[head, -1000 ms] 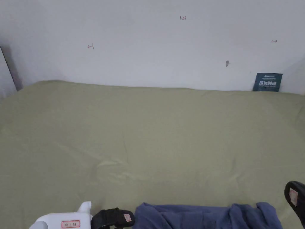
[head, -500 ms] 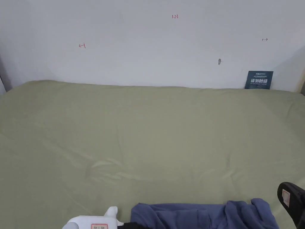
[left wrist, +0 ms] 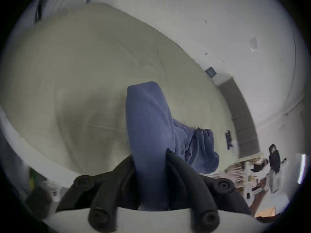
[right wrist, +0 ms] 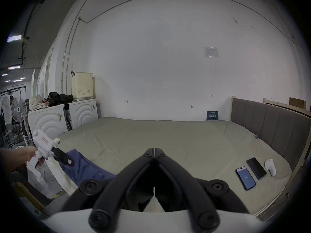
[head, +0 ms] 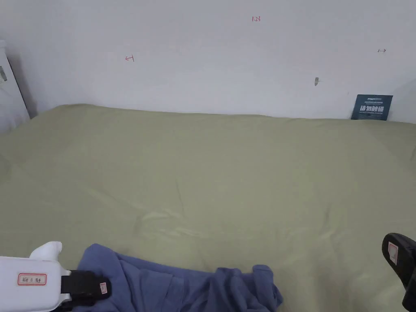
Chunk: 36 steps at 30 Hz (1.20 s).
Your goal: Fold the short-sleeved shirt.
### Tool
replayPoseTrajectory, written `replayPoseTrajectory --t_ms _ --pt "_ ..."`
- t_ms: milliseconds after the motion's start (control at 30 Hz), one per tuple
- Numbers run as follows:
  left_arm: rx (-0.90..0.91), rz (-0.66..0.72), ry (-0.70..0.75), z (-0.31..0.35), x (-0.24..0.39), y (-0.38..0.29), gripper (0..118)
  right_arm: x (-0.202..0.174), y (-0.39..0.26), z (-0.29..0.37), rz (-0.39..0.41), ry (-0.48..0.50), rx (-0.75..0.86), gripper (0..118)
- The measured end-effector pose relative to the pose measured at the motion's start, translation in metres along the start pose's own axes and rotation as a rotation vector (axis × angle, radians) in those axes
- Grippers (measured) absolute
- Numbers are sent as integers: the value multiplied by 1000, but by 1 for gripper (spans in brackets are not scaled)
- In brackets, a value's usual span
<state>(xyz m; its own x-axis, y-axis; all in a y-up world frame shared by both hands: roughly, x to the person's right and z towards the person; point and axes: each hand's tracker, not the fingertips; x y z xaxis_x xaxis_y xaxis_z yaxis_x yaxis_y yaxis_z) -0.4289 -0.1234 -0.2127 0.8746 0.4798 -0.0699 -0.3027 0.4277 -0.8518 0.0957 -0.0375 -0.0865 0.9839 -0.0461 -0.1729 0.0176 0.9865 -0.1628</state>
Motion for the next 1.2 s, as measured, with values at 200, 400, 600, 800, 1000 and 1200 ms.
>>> replayPoseTrajectory --t_ms 200,400,600,800,1000,1200 --pt "-64 -228 -63 -30 102 -6 15 -3 2 6 8 14 -6 0" --pt "-267 -342 -273 -111 178 -33 16 4 4 19 25 -15 0 0" --pt "-362 -218 -421 -175 201 -56 87 12 0 26 30 -41 -25 0" --pt "-191 74 -549 -152 161 -48 86 17 -2 28 19 -46 -34 0" --pt "-187 77 -675 -168 148 -84 74 15 -7 20 2 -25 -38 0" --pt "-335 57 -545 -236 173 -147 8 5 -8 16 -15 14 -52 0"
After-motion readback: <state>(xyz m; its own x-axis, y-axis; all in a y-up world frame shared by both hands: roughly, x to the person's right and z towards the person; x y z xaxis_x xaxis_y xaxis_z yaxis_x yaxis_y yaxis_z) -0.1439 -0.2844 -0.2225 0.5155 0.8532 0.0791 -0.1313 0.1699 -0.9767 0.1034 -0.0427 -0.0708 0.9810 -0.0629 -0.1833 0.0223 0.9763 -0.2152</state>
